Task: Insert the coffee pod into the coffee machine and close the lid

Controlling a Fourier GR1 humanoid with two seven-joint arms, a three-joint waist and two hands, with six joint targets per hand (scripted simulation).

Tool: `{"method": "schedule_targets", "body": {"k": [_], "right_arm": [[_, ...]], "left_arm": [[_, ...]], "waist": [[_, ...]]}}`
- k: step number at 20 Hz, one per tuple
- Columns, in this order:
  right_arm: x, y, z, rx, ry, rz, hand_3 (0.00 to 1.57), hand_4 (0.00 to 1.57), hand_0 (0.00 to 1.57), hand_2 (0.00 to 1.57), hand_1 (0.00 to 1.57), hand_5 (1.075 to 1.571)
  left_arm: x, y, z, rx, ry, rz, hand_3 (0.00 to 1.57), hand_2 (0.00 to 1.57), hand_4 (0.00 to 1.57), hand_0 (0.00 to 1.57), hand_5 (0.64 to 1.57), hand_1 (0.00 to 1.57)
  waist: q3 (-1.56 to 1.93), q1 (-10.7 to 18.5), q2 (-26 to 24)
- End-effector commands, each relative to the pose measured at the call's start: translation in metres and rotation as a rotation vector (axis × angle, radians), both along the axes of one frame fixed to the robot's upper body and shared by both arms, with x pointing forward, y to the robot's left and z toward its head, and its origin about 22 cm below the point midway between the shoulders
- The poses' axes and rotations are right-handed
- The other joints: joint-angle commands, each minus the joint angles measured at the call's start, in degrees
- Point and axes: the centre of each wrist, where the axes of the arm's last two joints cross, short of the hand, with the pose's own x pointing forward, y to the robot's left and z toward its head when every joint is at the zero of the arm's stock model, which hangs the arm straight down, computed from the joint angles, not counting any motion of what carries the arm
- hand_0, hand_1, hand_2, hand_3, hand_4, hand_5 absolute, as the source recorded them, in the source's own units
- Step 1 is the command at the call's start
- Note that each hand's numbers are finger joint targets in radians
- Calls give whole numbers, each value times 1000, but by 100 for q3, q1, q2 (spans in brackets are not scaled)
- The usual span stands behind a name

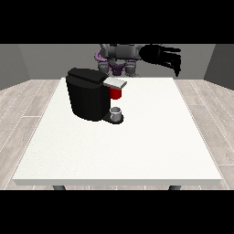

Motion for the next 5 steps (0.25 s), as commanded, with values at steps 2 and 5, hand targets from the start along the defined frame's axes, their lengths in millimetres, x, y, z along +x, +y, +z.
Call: {"method": "schedule_targets", "body": {"k": [2, 5], "right_arm": [[-14, 34, -67, 30, 3, 136, 0, 181, 0, 0, 0, 1571], [-25, 55, -79, 17, 52, 232, 0, 259, 0, 0, 0, 1571]], "left_arm": [[-12, 21, -29, -20, 70, 72, 0, 0, 266, 0, 1571, 0], [-11, 59, -39, -44, 114, 130, 0, 0, 266, 0, 1571, 0]], "waist": [[2, -590, -419], [-1, -948, -740]]}}
